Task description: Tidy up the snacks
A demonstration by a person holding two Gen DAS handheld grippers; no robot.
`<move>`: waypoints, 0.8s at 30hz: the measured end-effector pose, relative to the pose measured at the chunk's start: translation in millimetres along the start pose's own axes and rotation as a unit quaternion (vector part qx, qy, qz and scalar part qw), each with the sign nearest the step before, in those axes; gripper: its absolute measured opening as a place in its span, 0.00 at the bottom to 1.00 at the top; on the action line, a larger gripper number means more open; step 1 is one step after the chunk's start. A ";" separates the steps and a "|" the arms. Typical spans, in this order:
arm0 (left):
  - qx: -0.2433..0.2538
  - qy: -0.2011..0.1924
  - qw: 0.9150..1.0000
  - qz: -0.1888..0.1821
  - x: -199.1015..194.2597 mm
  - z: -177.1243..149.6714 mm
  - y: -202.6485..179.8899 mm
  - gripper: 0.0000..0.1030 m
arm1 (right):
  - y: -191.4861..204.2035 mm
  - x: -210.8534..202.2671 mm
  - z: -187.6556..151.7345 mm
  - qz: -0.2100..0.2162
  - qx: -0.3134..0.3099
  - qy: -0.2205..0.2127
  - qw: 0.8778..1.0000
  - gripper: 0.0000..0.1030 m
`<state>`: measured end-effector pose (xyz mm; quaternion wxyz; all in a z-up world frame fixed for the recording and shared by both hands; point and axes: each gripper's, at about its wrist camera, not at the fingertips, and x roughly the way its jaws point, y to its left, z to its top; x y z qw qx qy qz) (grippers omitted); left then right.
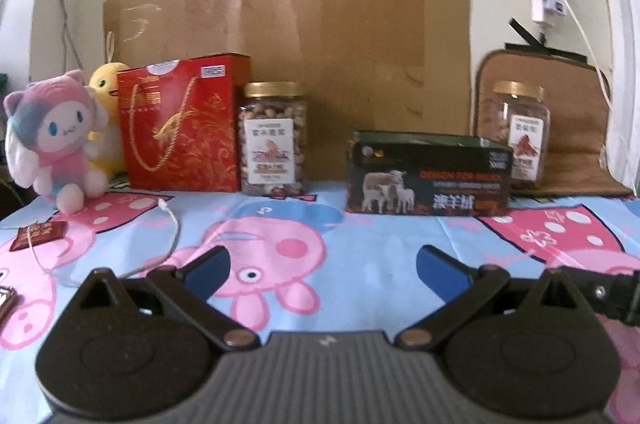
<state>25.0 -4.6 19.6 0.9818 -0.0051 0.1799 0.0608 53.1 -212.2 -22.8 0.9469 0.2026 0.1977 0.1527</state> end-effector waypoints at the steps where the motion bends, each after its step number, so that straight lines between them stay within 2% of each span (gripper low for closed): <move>1: -0.005 0.000 1.000 0.001 0.2 0.4 1.9 1.00 | 0.0 -0.4 -0.4 0.000 0.001 0.000 1.000 0.92; 5: -0.026 0.002 1.000 -0.003 2.1 1.4 10.0 1.00 | 0.6 0.8 -0.4 0.005 0.000 0.007 1.000 0.92; 7: -0.032 0.007 0.999 -0.017 2.6 1.7 12.6 1.00 | 1.4 0.7 -0.8 0.005 -0.001 0.007 1.000 0.92; 17: -0.037 0.053 0.997 -0.051 13.5 1.2 15.7 1.00 | 2.9 1.0 -2.4 0.003 0.001 0.011 1.000 0.92; 24: -0.035 0.071 0.995 -0.058 18.7 -0.2 16.0 1.00 | 3.4 2.0 -2.4 0.002 -0.001 0.015 1.000 0.92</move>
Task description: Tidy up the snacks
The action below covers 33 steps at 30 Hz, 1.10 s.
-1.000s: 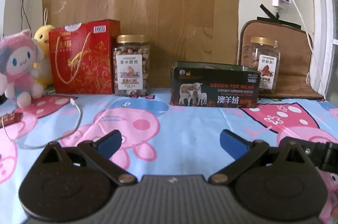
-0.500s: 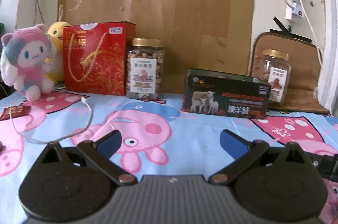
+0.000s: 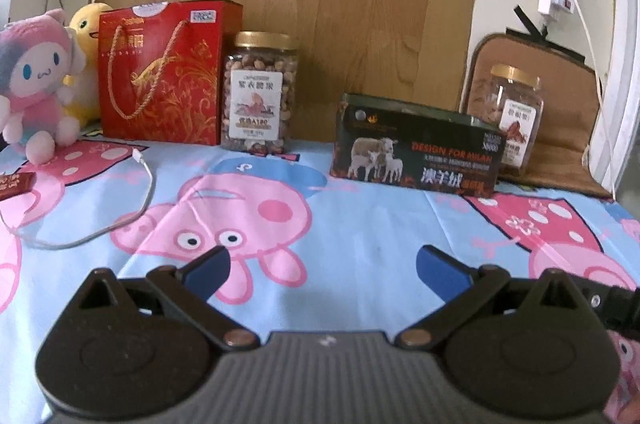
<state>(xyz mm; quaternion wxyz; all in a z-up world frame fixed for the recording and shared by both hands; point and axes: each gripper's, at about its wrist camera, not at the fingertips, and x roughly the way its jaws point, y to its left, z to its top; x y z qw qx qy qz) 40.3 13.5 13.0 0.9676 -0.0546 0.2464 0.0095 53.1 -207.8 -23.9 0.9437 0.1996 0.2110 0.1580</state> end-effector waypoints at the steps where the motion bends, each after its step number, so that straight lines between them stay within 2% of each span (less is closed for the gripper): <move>1: 0.002 0.001 1.000 -0.002 -0.1 0.0 -0.7 1.00 | 0.0 0.2 0.0 0.000 0.000 0.000 1.000 0.92; 21: 0.012 0.033 0.999 0.006 9.2 -1.2 -5.3 1.00 | 0.5 -0.7 -0.2 0.002 0.004 -0.001 1.000 0.92; 33: -0.010 0.037 0.999 -0.001 9.9 -0.9 0.9 1.00 | 1.3 -0.5 -0.3 0.001 0.003 0.001 1.000 0.92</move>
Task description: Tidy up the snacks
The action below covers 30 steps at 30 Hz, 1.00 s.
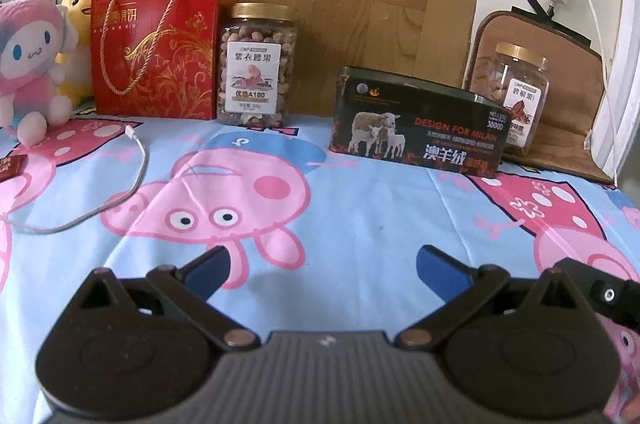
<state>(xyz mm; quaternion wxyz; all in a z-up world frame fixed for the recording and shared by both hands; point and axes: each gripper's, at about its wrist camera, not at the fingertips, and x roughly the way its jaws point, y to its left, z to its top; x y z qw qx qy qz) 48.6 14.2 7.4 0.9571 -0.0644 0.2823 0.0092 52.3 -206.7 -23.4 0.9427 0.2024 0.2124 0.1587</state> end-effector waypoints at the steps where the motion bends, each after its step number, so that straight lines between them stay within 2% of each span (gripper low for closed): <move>1: -0.001 0.000 1.000 -0.001 -0.2 -0.1 0.1 1.00 | -0.1 0.1 0.2 0.000 0.000 0.000 1.000 0.92; 13: 0.012 0.003 1.000 -0.011 0.1 -0.1 -2.7 1.00 | -1.3 0.6 0.7 0.002 -0.001 0.001 1.000 0.92; 22: -0.003 0.019 1.000 -0.008 5.0 0.3 0.6 1.00 | -0.7 0.4 0.4 0.002 0.000 0.001 1.000 0.92; 30: 0.002 0.014 1.000 -0.008 4.0 0.1 -1.0 1.00 | -0.3 0.0 0.1 0.001 0.000 0.000 1.000 0.92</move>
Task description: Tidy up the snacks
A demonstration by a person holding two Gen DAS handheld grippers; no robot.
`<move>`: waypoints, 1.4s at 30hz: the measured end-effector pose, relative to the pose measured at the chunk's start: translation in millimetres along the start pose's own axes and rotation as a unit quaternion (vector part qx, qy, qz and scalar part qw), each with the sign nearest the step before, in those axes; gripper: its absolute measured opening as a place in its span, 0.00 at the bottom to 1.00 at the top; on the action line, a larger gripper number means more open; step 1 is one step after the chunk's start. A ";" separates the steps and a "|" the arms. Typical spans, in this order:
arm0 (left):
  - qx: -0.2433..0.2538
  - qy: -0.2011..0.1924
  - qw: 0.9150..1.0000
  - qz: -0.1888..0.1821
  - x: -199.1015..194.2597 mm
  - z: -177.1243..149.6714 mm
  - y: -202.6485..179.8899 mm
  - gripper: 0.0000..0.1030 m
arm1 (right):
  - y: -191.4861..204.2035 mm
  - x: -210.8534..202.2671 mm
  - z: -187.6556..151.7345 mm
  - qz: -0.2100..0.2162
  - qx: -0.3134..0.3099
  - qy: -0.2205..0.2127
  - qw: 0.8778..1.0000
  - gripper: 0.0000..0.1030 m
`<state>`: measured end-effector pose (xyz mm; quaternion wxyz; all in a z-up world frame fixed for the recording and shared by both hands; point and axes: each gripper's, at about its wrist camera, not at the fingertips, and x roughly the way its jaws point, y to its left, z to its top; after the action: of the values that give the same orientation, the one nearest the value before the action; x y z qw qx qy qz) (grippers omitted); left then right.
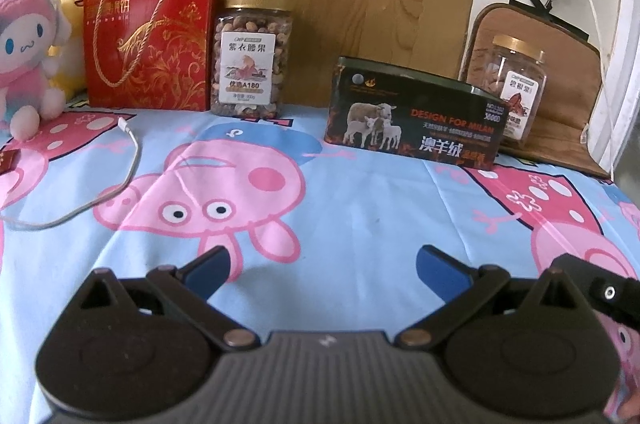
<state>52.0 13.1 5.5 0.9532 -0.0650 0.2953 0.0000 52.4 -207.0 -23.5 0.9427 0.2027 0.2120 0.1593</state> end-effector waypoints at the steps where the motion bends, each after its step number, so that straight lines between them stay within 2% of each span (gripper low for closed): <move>1: 0.001 -0.001 1.000 0.000 -0.5 -0.2 -0.5 1.00 | 0.1 0.0 -0.1 0.000 0.000 0.000 1.000 0.92; 12: 0.008 -0.001 1.000 0.002 -0.7 -0.3 -2.3 1.00 | -1.1 0.0 0.2 0.001 0.000 0.000 1.000 0.92; 22: 0.051 0.001 0.999 0.007 -0.2 -1.7 -13.6 1.00 | -1.2 -0.4 0.2 0.003 0.001 -0.001 1.000 0.92; 42: 0.048 0.015 0.999 0.004 3.6 -0.6 -11.4 1.00 | -1.1 -1.3 1.4 0.003 0.001 -0.001 1.000 0.92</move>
<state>55.1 1.5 4.3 0.9508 -0.0176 0.3092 -0.0113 52.1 -208.9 -22.4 0.9420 0.2046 0.2108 0.1621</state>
